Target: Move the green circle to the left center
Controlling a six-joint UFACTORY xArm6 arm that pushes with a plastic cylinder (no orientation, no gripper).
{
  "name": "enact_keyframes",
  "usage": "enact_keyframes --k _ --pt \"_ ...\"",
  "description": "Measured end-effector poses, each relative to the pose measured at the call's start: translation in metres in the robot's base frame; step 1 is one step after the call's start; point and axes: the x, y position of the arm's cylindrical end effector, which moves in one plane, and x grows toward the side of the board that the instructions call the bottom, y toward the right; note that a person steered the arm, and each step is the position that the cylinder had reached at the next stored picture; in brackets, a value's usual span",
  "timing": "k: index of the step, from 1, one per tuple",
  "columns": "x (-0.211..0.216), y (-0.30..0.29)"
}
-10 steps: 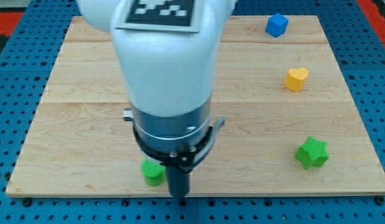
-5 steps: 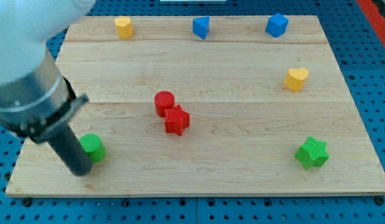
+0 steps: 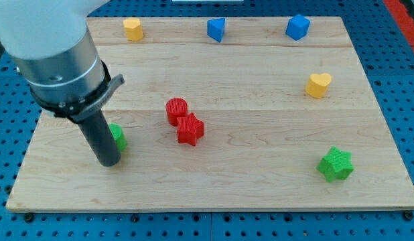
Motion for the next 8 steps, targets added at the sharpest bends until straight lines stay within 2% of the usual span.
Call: enact_keyframes --k 1,2,3,4,5,6,7,8 --pt "-0.037 -0.005" --pt "-0.089 -0.060" --pt "-0.100 -0.073" --pt "-0.074 -0.043" --pt "-0.081 0.018" --pt "-0.071 0.022" --pt "-0.087 0.032" --pt "-0.116 0.012"
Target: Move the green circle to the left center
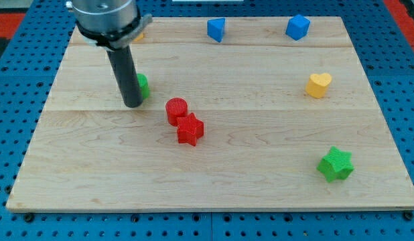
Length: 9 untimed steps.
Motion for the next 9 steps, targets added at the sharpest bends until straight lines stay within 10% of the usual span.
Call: enact_keyframes --k 6,9 --pt "-0.046 0.083" --pt "-0.035 -0.033"
